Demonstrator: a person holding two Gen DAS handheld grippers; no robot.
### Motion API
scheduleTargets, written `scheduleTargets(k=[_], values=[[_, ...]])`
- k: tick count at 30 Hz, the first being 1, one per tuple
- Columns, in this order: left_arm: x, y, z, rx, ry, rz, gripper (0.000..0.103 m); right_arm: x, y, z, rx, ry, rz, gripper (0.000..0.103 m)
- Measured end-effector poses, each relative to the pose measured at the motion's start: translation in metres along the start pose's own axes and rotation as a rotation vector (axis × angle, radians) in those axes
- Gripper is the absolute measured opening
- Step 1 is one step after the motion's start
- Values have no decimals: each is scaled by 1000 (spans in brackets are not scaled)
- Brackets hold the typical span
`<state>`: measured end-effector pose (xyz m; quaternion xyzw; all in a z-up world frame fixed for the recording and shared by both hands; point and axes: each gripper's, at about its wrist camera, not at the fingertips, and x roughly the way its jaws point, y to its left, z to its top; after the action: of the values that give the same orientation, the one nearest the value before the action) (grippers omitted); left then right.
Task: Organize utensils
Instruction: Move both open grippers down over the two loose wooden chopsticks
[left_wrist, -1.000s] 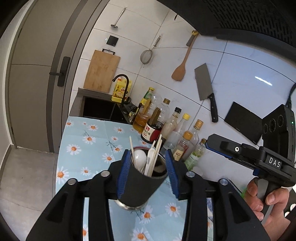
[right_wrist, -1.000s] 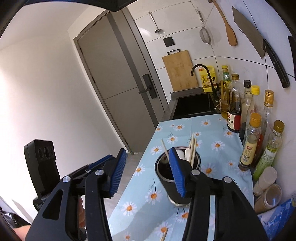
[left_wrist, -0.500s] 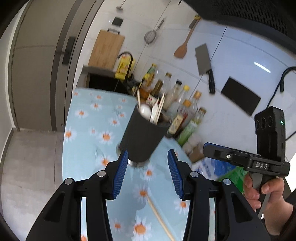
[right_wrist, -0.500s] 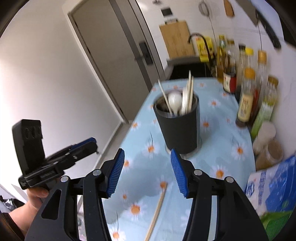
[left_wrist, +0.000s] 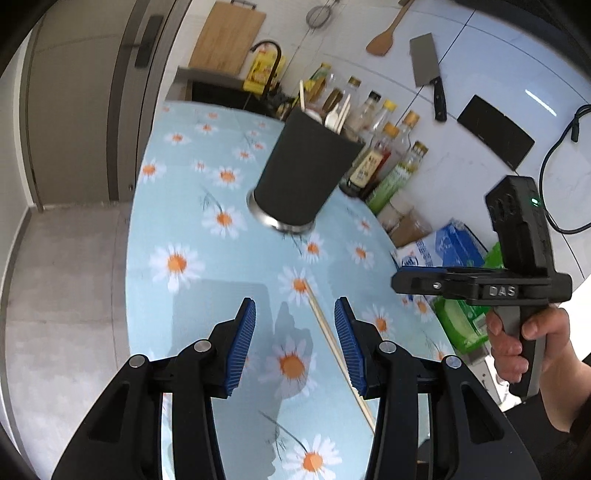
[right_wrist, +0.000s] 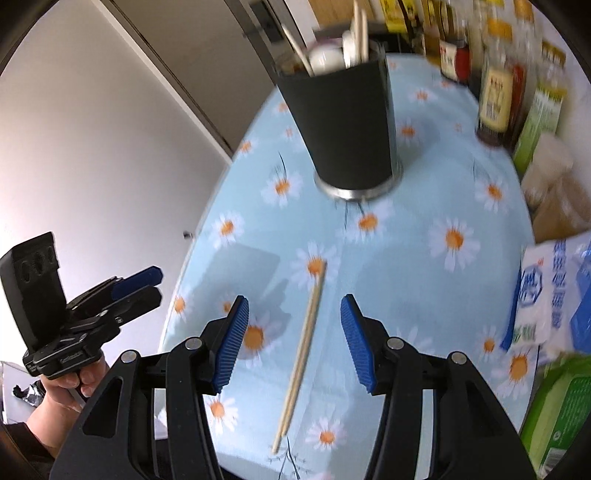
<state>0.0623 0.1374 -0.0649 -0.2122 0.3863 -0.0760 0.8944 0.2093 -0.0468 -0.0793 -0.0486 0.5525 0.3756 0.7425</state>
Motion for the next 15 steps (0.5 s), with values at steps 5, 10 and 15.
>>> scheduleTargets(k=[5,10,15], values=[[11,2,-23,-54,75,-33,43,26,-8,-3,75,132,25,48],[17,4,-39,-81,115,-56,43,51,-13,-4,128,252,27,42],[21,10,-52,-118,141,-67,43,71,-17,-5,162,340,1,34]])
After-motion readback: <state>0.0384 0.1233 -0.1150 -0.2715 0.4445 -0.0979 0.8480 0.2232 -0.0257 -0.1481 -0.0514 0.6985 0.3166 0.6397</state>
